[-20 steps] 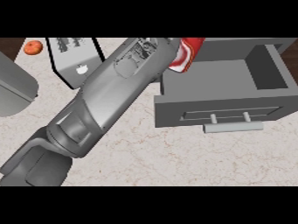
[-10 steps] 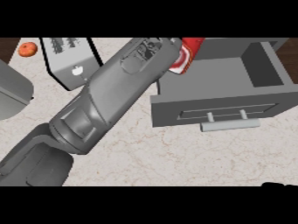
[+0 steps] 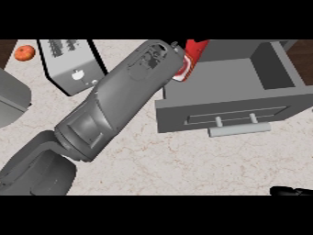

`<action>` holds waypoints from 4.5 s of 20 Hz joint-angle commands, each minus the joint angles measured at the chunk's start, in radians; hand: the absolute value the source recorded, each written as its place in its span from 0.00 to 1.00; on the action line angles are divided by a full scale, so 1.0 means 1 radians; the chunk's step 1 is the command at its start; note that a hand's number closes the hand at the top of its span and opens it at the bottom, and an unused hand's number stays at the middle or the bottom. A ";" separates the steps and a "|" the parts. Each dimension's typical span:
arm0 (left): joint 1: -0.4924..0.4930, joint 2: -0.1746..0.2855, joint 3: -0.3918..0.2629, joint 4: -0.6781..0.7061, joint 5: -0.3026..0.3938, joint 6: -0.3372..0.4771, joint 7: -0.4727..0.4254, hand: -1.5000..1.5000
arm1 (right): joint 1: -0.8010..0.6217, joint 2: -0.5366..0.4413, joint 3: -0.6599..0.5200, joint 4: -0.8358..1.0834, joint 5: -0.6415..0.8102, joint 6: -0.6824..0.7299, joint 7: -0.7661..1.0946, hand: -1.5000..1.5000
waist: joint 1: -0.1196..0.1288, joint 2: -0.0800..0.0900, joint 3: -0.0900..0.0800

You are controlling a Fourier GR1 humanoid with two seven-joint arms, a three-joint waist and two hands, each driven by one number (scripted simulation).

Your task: Pick up the can, place it into the drawer and close the drawer

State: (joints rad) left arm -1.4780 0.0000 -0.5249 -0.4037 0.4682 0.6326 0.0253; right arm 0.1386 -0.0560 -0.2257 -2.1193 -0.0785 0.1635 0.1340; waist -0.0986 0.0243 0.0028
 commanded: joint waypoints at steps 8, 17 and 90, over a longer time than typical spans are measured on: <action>0.058 0.000 -0.089 0.045 0.035 0.068 -0.084 0.00 | -0.047 -0.022 -0.012 0.010 -0.008 0.001 0.009 0.00 | -0.028 0.009 0.000; 0.074 0.000 -0.125 0.041 0.087 0.149 -0.079 0.00 | -0.032 -0.020 0.003 0.007 -0.020 0.023 0.002 0.00 | -0.038 0.010 0.000; 0.442 0.478 -0.117 -0.758 0.052 0.153 0.247 0.00 | -0.951 -0.108 0.068 1.577 1.282 -0.876 -0.249 0.00 | 0.173 -0.010 -0.001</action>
State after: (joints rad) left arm -1.1005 0.4509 -0.6330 -1.1077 0.5400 0.7853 0.2707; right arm -0.7490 -0.1853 -0.1315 -0.6752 1.2102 -0.6569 -0.1048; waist 0.0661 -0.0017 -0.0103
